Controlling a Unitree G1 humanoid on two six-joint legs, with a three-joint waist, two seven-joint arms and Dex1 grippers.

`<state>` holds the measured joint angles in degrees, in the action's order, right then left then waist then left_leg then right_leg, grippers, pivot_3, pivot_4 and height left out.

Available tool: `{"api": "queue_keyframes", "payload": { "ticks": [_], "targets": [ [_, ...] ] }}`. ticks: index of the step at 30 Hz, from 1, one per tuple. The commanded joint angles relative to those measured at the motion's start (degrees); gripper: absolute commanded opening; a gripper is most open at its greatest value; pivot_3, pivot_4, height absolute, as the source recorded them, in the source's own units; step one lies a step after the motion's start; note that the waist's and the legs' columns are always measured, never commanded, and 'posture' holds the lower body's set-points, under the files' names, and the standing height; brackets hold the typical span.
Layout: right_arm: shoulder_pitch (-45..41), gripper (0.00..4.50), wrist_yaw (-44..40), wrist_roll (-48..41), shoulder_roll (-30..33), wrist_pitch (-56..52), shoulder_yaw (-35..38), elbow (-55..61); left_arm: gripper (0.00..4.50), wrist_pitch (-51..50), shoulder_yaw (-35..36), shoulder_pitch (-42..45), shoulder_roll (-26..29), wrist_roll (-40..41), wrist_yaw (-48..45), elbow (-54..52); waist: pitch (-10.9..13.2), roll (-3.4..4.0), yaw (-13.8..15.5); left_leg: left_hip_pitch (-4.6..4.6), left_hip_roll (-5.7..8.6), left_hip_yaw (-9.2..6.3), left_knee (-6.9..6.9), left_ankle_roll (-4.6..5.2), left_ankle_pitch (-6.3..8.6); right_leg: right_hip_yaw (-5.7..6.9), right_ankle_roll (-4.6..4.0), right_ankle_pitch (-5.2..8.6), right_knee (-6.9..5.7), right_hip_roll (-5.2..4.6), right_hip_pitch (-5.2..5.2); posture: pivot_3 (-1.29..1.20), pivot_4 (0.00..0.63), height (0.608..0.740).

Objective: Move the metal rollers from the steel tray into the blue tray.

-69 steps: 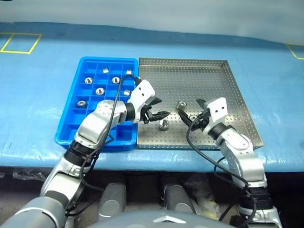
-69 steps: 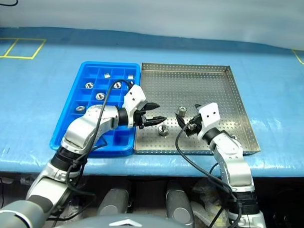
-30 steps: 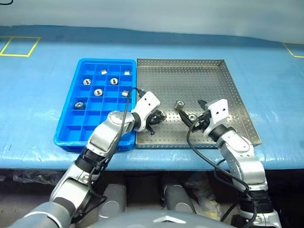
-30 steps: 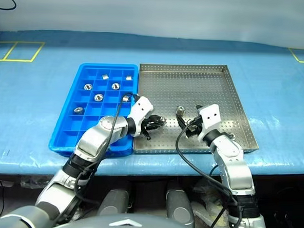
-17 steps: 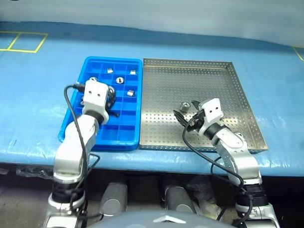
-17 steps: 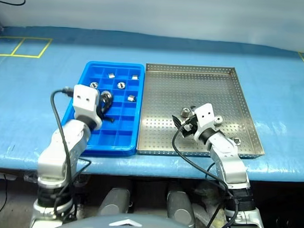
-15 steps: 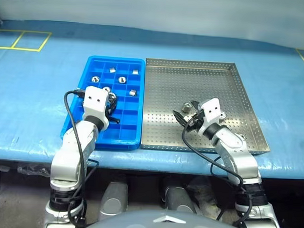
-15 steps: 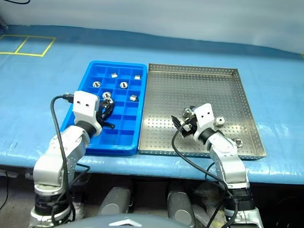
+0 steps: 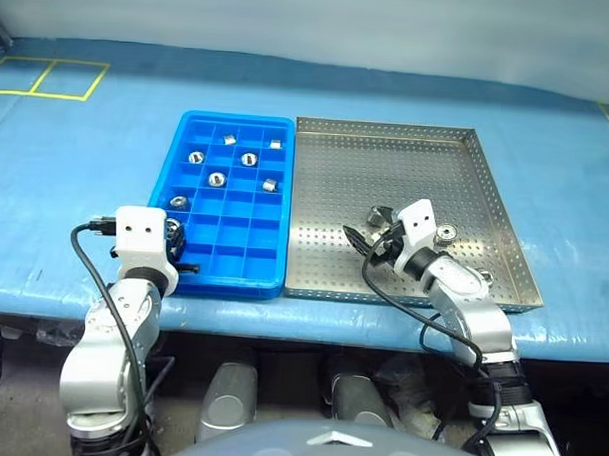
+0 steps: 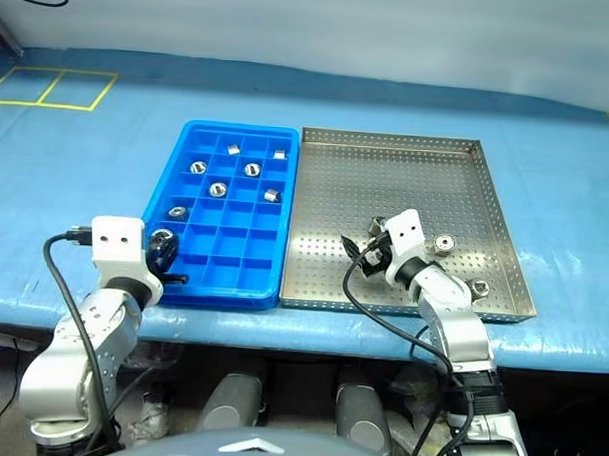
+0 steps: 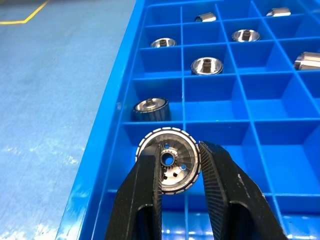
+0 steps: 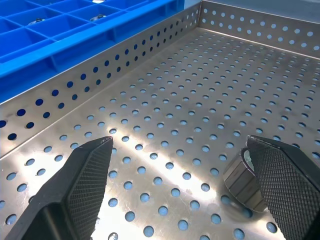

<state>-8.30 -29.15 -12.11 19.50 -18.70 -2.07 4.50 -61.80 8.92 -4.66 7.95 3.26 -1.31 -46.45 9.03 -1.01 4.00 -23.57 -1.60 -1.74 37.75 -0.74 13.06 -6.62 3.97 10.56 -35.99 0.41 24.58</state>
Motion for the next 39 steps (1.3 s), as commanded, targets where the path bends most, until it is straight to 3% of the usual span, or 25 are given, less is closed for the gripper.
{"api": "queue_keyframes", "payload": {
  "ticks": [1, 12, 17, 19, 28, 34, 39],
  "targets": [
    [-0.88, 4.5, -0.57, 0.07, 0.14, 1.6, 0.3, 0.43, 0.82, -0.73, -0.4, -0.98, -0.78, -1.14, 1.83, -3.69, 0.0, -0.01, 0.25, 0.0, 0.0, 0.0, -0.01, 0.0, 0.0, 0.0, 0.0, 0.0, 0.01, 0.0, 0.0, 0.32, 0.15, 0.74],
    [-0.57, 4.5, -0.81, 0.28, 0.37, 1.5, 0.47, 0.3, 0.82, -1.14, -1.67, -5.35, -2.84, -1.6, 3.09, -3.67, 0.01, -0.02, 0.96, 0.0, -0.01, 0.05, -0.04, 0.0, 0.01, -0.02, -0.01, 0.01, 0.06, -0.03, 0.03, 0.33, 0.15, 0.74],
    [-1.99, 4.5, 1.67, -0.26, -1.22, 2.6, 2.3, -0.55, 2.45, 3.77, -1.61, -3.99, -1.74, 0.78, -0.58, -2.81, 0.02, -0.04, 0.97, -0.01, -0.01, 0.09, -0.09, 0.0, 0.02, -0.02, -0.02, 0.02, 0.08, -0.05, 0.08, 0.34, 0.15, 0.74],
    [-3.52, 4.5, 4.61, -0.9, -2.51, 1.87, 4.55, -1.59, 3.08, 7.17, -4.41, -2.03, 1.71, 1.26, -4.06, -2.38, 0.04, -0.04, 1.05, -0.03, -0.03, 0.08, -0.1, 0.0, 0.02, 0.0, -0.03, 0.02, 0.07, -0.02, 0.12, 0.33, 0.15, 0.74],
    [-6.06, 4.5, 9.56, -0.84, -2.97, 1.66, 8.4, -1.74, 3.08, 20.21, -9.61, 7.86, 2.66, 8.07, -14.36, 6.77, 0.04, -0.04, 1.58, -0.05, 0.0, 0.14, -0.17, 0.03, 0.04, -0.02, -0.04, 0.02, 0.15, -0.04, 0.11, 0.31, 0.15, 0.74],
    [-4.04, 4.5, 10.18, -2.94, -2.63, 0.3, 10.72, 2.71, 3.08, 28.62, -18.38, 22.2, -0.14, 5.83, -18.41, 24.85, 0.04, -0.04, 1.29, -0.05, 0.04, 0.14, -0.08, 0.04, 0.03, -0.06, -0.01, 0.0, 0.14, -0.02, 0.05, 0.22, 0.15, 0.74],
    [-1.02, 4.5, 12.08, -3.17, -2.01, -1.04, 12.89, 7.44, 3.08, 34.9, -21.6, 31.04, -4.62, 6.39, -22.49, 41.2, 0.03, -0.03, -0.04, -0.07, 0.07, 0.16, -0.09, 0.08, 0.05, -0.12, 0.02, -0.01, 0.16, -0.01, 0.05, 0.12, 0.15, 0.74]
  ]
}}
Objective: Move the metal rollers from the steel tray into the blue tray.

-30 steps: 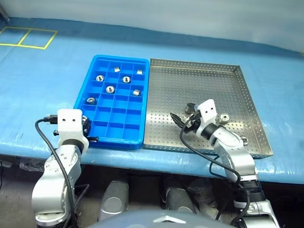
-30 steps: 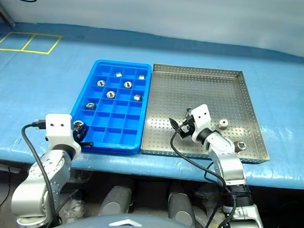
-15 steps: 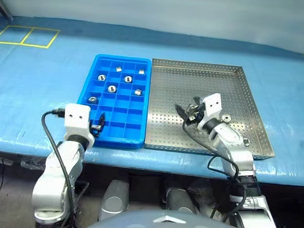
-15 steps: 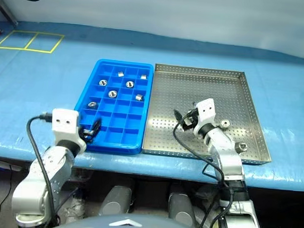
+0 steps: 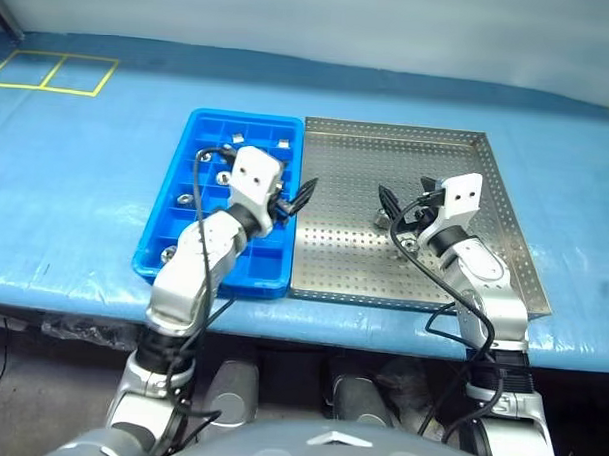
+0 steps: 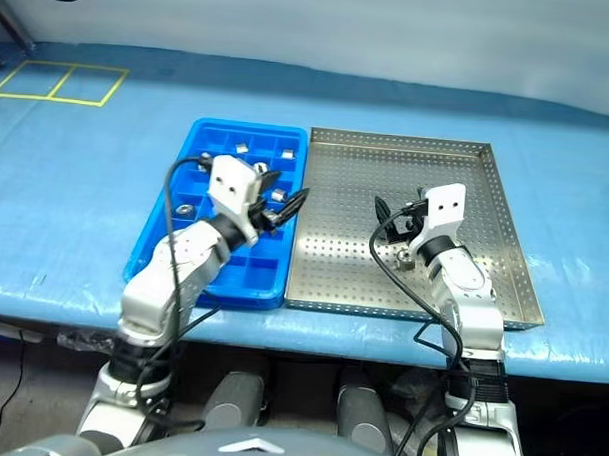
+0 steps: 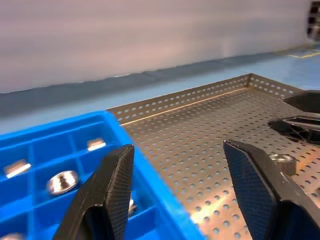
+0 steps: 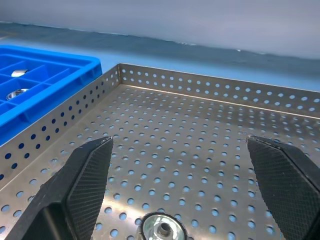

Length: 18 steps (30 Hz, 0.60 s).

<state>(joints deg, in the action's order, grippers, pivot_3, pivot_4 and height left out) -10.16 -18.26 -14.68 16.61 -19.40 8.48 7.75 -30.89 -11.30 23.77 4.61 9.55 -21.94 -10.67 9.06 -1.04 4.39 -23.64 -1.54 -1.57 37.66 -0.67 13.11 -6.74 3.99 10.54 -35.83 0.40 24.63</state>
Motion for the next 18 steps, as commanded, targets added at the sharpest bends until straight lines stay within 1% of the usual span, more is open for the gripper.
{"api": "queue_keyframes", "payload": {
  "ticks": [1, 3, 8, 13, 18],
  "targets": [
    [2.09, 4.5, 1.62, -0.76, 1.03, -0.75, 3.09, 5.61, 3.08, 5.02, -1.6, 4.27, -2.32, -0.34, -2.03, 10.06, -0.02, 0.03, -0.86, 0.0, 0.0, 0.01, 0.0, 0.03, 0.02, -0.02, 0.0, 0.0, 0.0, 0.0, 0.0, 0.09, 0.15, 0.74],
    [4.73, 4.5, 2.59, -0.97, 1.18, -1.62, 4.36, 8.39, 3.08, 7.03, -1.93, 6.98, -4.0, -1.3, -1.87, 17.67, -0.03, 0.06, -1.87, 0.0, 0.01, 0.01, -0.01, 0.06, 0.04, -0.04, 0.0, 0.0, -0.01, 0.0, 0.0, 0.04, 0.15, 0.74],
    [9.57, 4.5, 4.45, -1.39, 0.7, -2.87, 6.35, 13.16, 3.08, 11.31, -1.69, 10.3, -6.2, -2.95, -1.18, 27.28, -0.03, 0.07, -5.0, -0.01, 0.01, 0.07, -0.01, 0.12, 0.07, -0.12, 0.01, 0.01, 0.0, 0.0, 0.02, -0.04, 0.15, 0.74],
    [12.63, 4.5, 5.87, -0.41, 0.68, -3.32, 6.72, 15.37, 3.08, 14.8, -1.05, 12.19, -7.87, -2.94, -2.21, 33.1, -0.05, 0.09, -7.4, 0.04, 0.0, 0.09, 0.05, 0.12, 0.07, -0.14, 0.05, -0.01, -0.06, 0.01, -0.01, -0.09, 0.15, 0.74],
    [14.26, 4.5, 6.56, 0.1, 0.87, -3.53, 6.46, 16.71, 3.08, 16.45, -1.21, 13.49, -8.74, -3.75, -2.26, 36.91, -0.05, 0.09, -9.1, 0.04, 0.01, 0.1, 0.12, 0.12, 0.07, -0.18, 0.09, -0.03, -0.09, 0.01, -0.02, -0.12, 0.15, 0.74]
  ]
}}
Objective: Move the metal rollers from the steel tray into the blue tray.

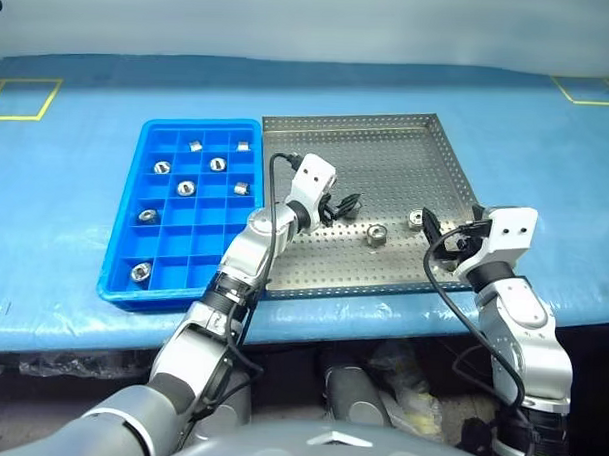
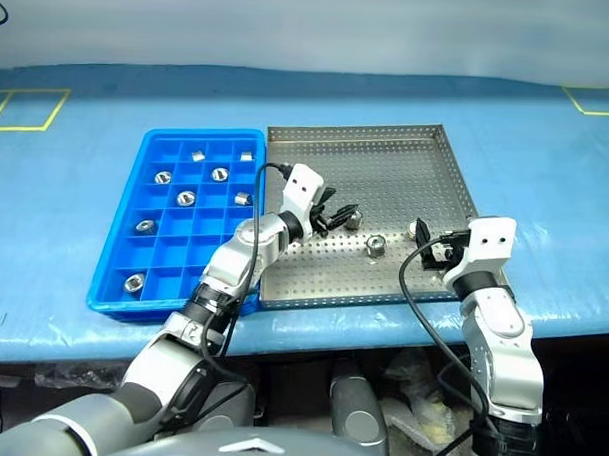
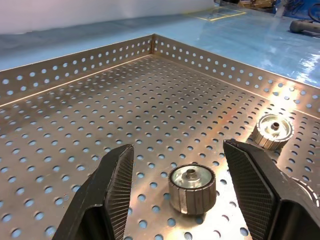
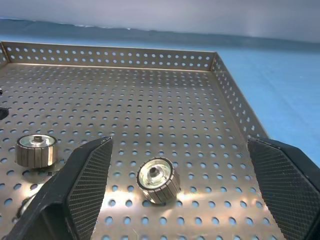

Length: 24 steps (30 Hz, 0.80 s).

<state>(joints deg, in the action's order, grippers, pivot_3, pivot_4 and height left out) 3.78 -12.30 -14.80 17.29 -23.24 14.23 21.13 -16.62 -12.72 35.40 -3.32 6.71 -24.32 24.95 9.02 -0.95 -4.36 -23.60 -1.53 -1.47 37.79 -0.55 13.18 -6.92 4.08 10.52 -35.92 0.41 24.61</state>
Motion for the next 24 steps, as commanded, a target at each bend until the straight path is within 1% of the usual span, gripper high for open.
{"api": "queue_keyframes", "payload": {
  "ticks": [1, 5, 15, 18, 19, 22, 23, 24],
  "targets": [
    [0.55, 4.5, 0.71, 0.31, 0.21, 0.33, 0.72, 3.5, 3.08, 2.41, 0.18, 2.06, -0.88, -1.24, 0.41, 1.97, 0.0, 0.0, -0.61, 0.0, 0.0, 0.02, 0.0, 0.0, 0.0, -0.02, 0.01, 0.0, 0.0, 0.0, 0.0, -0.13, 0.15, 0.74],
    [1.91, 4.5, 1.32, 1.34, 0.29, 0.87, 0.69, 4.18, 3.08, 2.96, -0.12, 2.67, -1.39, -3.74, 3.45, 5.74, 0.0, 0.0, -1.23, 0.01, 0.0, 0.01, 0.0, 0.0, 0.0, -0.04, 0.01, -0.01, -0.01, 0.02, 0.0, -0.14, 0.15, 0.74],
    [2.68, 4.5, 1.91, 1.53, -0.08, 0.97, 0.26, 5.24, 3.08, 3.76, 0.06, 2.04, -3.98, -4.02, 2.43, 9.42, 0.0, 0.0, -2.7, 0.0, 0.01, 0.02, 0.0, 0.0, 0.0, -0.05, 0.03, -0.01, 0.0, 0.01, 0.01, -0.17, 0.15, 0.74],
    [3.02, 4.5, 2.1, 1.42, -0.12, 0.93, 0.48, 5.78, 3.08, 3.82, 0.28, 2.72, -4.68, -4.63, 3.53, 11.35, 0.0, 0.0, -3.13, 0.0, 0.01, 0.02, 0.0, 0.0, 0.0, -0.05, 0.03, -0.01, -0.01, 0.01, 0.01, -0.18, 0.15, 0.74],
    [3.21, 4.5, 2.18, 1.36, -0.15, 0.94, 0.65, 5.93, 2.71, 3.92, 0.42, 2.89, -4.76, -4.79, 3.91, 11.75, 0.0, 0.0, -3.33, 0.0, 0.01, 0.01, -0.01, 0.0, 0.0, -0.05, 0.03, -0.01, 0.0, 0.01, 0.01, -0.18, 0.15, 0.74],
    [3.77, 4.5, 2.31, 1.15, -0.27, 1.0, 0.88, 6.18, 1.85, 4.43, 0.91, 3.04, -4.75, -5.01, 5.16, 11.84, 0.0, 0.0, -3.7, 0.01, 0.01, 0.01, -0.02, 0.0, 0.01, -0.05, 0.03, -0.01, -0.01, 0.02, 0.01, -0.18, 0.15, 0.74],
    [3.87, 4.5, 2.35, 1.17, -0.31, 1.07, 0.79, 6.14, 1.68, 4.68, 1.19, 3.0, -4.72, -5.0, 5.67, 11.67, 0.0, 0.0, -3.85, 0.01, 0.0, 0.0, -0.01, 0.0, 0.01, -0.05, 0.03, -0.01, -0.01, 0.02, 0.01, -0.18, 0.15, 0.74],
    [3.89, 4.5, 2.4, 1.25, -0.37, 1.15, 0.6, 6.03, 1.68, 4.87, 1.56, 2.88, -4.67, -4.88, 6.16, 11.3, 0.0, 0.0, -3.97, 0.01, 0.01, 0.01, -0.02, 0.0, 0.0, -0.06, 0.03, -0.01, -0.01, 0.01, 0.01, -0.18, 0.15, 0.74]
  ]
}}
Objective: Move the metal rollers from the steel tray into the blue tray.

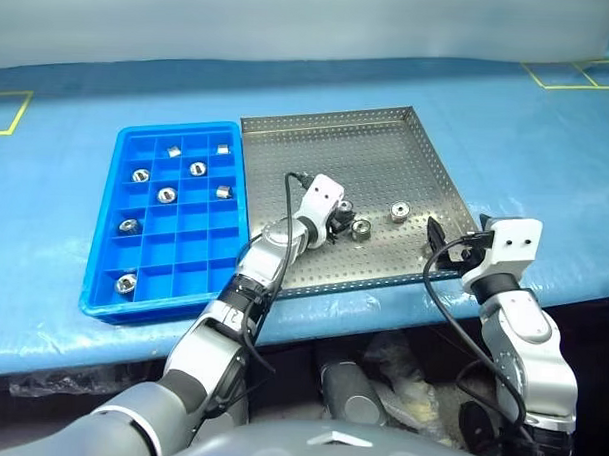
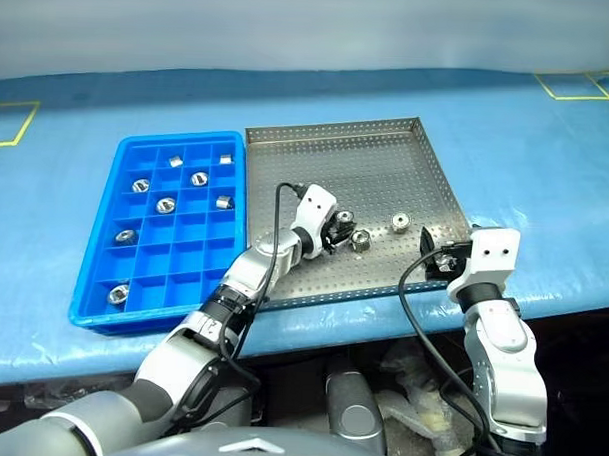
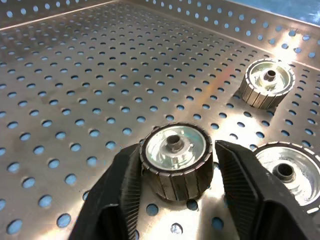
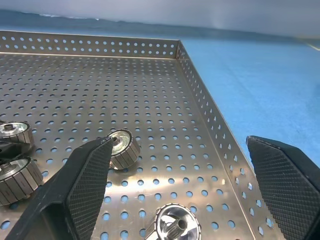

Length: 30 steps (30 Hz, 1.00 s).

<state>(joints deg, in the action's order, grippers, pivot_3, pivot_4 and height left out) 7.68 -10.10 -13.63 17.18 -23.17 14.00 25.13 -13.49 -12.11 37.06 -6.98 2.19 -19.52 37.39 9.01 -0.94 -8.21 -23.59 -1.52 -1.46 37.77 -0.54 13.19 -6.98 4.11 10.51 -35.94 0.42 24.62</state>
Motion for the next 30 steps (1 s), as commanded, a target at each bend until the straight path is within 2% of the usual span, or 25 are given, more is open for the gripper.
{"api": "queue_keyframes", "payload": {
  "ticks": [1, 8, 14, 18, 25, 30],
  "targets": [
    [-0.06, 4.5, 0.27, 0.15, -0.33, 1.14, 0.6, 1.91, 1.68, 1.9, 1.27, 0.97, -0.94, -0.11, 1.52, -1.8, 0.0, 0.0, -0.24, 0.0, 0.0, 0.0, 0.0, 0.0, 0.0, 0.0, 0.0, 0.0, 0.0, 0.0, 0.0, -0.18, 0.15, 0.74],
    [-2.76, 4.5, -0.86, 0.38, -0.22, 1.17, -1.56, -0.96, 1.68, 1.71, 4.37, -4.26, 0.11, 2.32, 3.05, -17.5, 0.0, 0.0, -0.09, 0.01, -0.01, 0.0, -0.07, 0.0, 0.0, -0.02, 0.0, 0.0, -0.01, 0.01, 0.02, -0.07, 0.15, 0.74],
    [-8.07, 4.5, -3.36, 1.07, 0.78, 1.04, -4.94, -5.2, 1.68, -2.01, 9.56, -9.4, 0.69, -4.27, 20.06, -32.32, 0.0, 0.0, 1.73, 0.07, -0.02, -0.02, -0.05, 0.01, -0.01, -0.03, 0.01, -0.02, -0.07, 0.03, -0.02, 0.03, 0.15, 0.74],
    [-11.0, 4.5, -4.94, 1.5, 1.28, 1.31, -6.31, -7.92, 1.68, -3.81, 8.71, -14.79, 1.25, -8.33, 24.57, -41.65, 0.0, 0.0, 4.31, 0.06, 0.0, -0.05, -0.05, 0.01, -0.01, -0.01, 0.04, -0.03, -0.06, 0.02, -0.04, 0.09, 0.15, 0.74],
    [-15.08, 4.5, -7.0, 2.22, 0.12, 3.09, -9.68, -13.18, 1.68, -7.37, 7.38, -27.63, 4.38, -12.0, 25.32, -54.54, 0.0, -0.01, 7.73, 0.02, 0.04, -0.06, -0.07, 0.01, 0.0, 0.02, 0.01, -0.03, 0.01, -0.04, -0.04, 0.17, 0.15, 0.74],
    [-16.97, 4.5, -8.12, 2.69, -0.01, 4.29, -11.14, -16.31, 1.68, -9.55, 8.18, -31.78, 6.07, -13.37, 25.56, -58.11, 0.0, -0.01, 9.03, 0.02, 0.0, -0.04, 0.07, 0.01, -0.01, 0.05, 0.01, -0.02, -0.02, -0.02, -0.05, 0.2, 0.15, 0.74]
  ]
}}
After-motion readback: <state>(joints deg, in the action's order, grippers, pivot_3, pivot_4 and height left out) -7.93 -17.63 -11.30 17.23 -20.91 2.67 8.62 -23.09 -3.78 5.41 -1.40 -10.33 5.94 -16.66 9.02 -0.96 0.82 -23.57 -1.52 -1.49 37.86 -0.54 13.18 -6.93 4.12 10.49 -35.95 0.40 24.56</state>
